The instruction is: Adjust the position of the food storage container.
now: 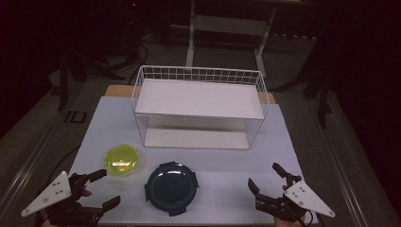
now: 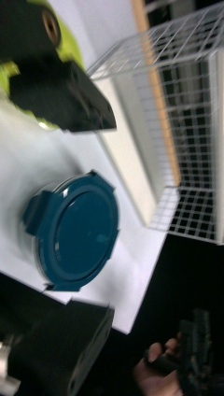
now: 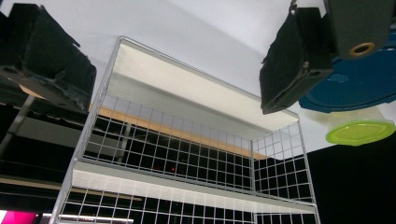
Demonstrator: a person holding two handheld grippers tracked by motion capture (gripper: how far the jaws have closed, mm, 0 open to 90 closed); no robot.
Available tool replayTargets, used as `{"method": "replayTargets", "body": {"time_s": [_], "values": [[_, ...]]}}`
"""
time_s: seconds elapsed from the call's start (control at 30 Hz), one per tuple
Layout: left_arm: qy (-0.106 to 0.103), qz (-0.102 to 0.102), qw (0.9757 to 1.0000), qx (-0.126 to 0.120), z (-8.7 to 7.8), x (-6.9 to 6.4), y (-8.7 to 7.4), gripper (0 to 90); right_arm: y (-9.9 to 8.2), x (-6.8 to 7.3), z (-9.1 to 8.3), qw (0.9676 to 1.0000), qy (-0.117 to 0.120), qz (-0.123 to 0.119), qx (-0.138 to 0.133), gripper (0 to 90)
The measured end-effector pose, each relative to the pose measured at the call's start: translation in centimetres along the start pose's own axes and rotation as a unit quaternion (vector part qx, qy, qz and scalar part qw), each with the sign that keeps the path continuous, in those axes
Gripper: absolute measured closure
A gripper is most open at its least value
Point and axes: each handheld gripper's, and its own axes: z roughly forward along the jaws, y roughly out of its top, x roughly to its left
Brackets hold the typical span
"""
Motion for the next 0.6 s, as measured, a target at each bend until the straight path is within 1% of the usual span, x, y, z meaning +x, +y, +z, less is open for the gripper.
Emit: {"method": "replayTargets", "body": {"time_s": [0.03,0.1,0.13,0.17,0.2,0.3,0.4,0.43,0.5,0.53,0.57,0.6], "values": [[0.001,0.002,1.0000,0.007,0.2,0.0,-0.1,15.7,0.0,0.0,0.0,1.0000,0.000,0.000,0.000,10.6],[-0.010,-0.002,0.9998,0.019,0.8,0.1,-0.5,24.1,0.0,0.0,0.0,1.0000,0.000,0.001,0.000,10.6],[-0.007,-0.004,0.9996,0.026,1.1,0.1,-0.7,28.7,0.0,0.0,0.0,1.0000,0.001,0.001,0.000,10.6],[-0.009,-0.004,0.9993,0.035,1.5,0.1,-0.9,34.2,0.0,0.0,0.0,1.0000,0.001,0.001,0.000,10.6],[-0.014,-0.005,0.9989,0.045,1.8,0.2,-1.2,38.9,0.0,0.0,0.0,1.0000,0.000,0.000,0.001,10.6],[-0.015,-0.007,0.9973,0.072,2.9,0.2,-1.9,48.4,0.0,0.1,0.1,1.0000,0.000,-0.001,0.000,10.6],[-0.015,-0.003,0.9939,0.109,3.8,0.3,-2.5,57.6,-0.1,0.1,0.1,1.0000,0.001,0.000,0.001,10.6],[-0.020,-0.005,0.9923,0.122,4.1,0.3,-2.6,61.0,-0.1,0.0,0.1,1.0000,0.002,0.000,0.002,10.6],[-0.024,0.001,0.9902,0.137,4.5,0.3,-3.0,66.2,-0.1,0.0,0.1,1.0000,0.002,0.000,0.002,10.6],[-0.024,0.001,0.9902,0.137,4.5,0.3,-3.0,69.6,-0.1,0.0,0.1,1.0000,0.002,0.000,0.002,10.6],[-0.026,0.005,0.9875,0.155,5.0,0.3,-3.3,69.6,-0.1,0.0,0.2,1.0000,0.003,0.000,0.003,10.6],[-0.025,0.004,0.9866,0.161,5.3,0.3,-3.5,73.5,-0.1,0.0,0.2,1.0000,0.004,0.000,0.003,10.6]]}}
